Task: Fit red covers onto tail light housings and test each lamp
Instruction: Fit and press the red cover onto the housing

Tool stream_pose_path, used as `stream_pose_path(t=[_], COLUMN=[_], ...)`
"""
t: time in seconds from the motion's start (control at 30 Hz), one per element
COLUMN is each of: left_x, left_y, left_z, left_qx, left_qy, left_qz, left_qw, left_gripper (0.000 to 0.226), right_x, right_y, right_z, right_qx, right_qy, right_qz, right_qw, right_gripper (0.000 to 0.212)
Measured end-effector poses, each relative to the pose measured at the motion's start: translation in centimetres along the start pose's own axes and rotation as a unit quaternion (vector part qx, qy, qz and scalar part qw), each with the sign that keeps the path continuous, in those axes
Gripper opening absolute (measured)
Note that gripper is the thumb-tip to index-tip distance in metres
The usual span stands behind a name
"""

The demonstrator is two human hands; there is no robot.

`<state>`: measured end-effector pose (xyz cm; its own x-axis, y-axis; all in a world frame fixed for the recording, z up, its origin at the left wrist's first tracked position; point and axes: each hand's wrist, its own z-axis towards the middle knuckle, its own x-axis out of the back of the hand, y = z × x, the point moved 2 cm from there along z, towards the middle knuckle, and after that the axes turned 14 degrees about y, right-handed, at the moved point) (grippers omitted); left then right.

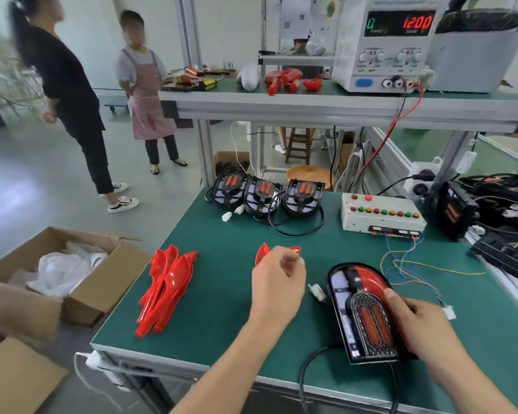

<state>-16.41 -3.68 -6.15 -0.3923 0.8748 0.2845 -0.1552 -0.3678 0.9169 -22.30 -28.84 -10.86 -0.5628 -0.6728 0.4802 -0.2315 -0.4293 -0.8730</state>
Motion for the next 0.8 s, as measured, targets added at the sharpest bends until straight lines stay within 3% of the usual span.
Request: stream_pose_path(t=[0.13,0.23,0.43,0.53,0.63,0.7,0.8], left_x=[6.6,11.5,18.3,19.2,18.4,17.4,16.1], left_y=[-1.7,-3.1,-6.1,-7.9,-9.3,-9.9,-10.5], left_z=[3.3,5.5,6.1,5.4,4.3,3.9,3.8], left_qx=[-0.082,-0.068,0.000,0.072,0.087,0.068,0.036], left_qy=[0.094,0.118,0.146,0.067,-0.005,-0.006,0.061], left_qz=[0.240,0.346,0.385,0.356,0.359,0.374,0.389], left_qw=[0.963,0.928,0.911,0.929,0.929,0.925,0.919], left_gripper=[0.007,0.011,0.030,0.062,0.083,0.076,0.054], right_x=[-0.3,-0.3,-0.2,-0.2,-0.1,0.1,0.3], right_y=[0.0,0.0,-0.3,-0.6,-0.9,-1.2,-1.5], right_z=[-0.3,-0.2,-0.4,-0.6,-1.0,-1.1,-1.4], right_qx=[-0.028,-0.032,-0.043,-0.059,-0.073,-0.074,-0.071], right_qy=[0.010,0.004,0.013,0.012,0.007,0.011,0.004], right_qz=[0.008,0.026,0.012,0.009,0.006,0.005,0.003], right_qw=[1.000,0.999,0.999,0.998,0.997,0.997,0.997], right_gripper=[0.062,0.058,0.048,0.044,0.041,0.042,0.042])
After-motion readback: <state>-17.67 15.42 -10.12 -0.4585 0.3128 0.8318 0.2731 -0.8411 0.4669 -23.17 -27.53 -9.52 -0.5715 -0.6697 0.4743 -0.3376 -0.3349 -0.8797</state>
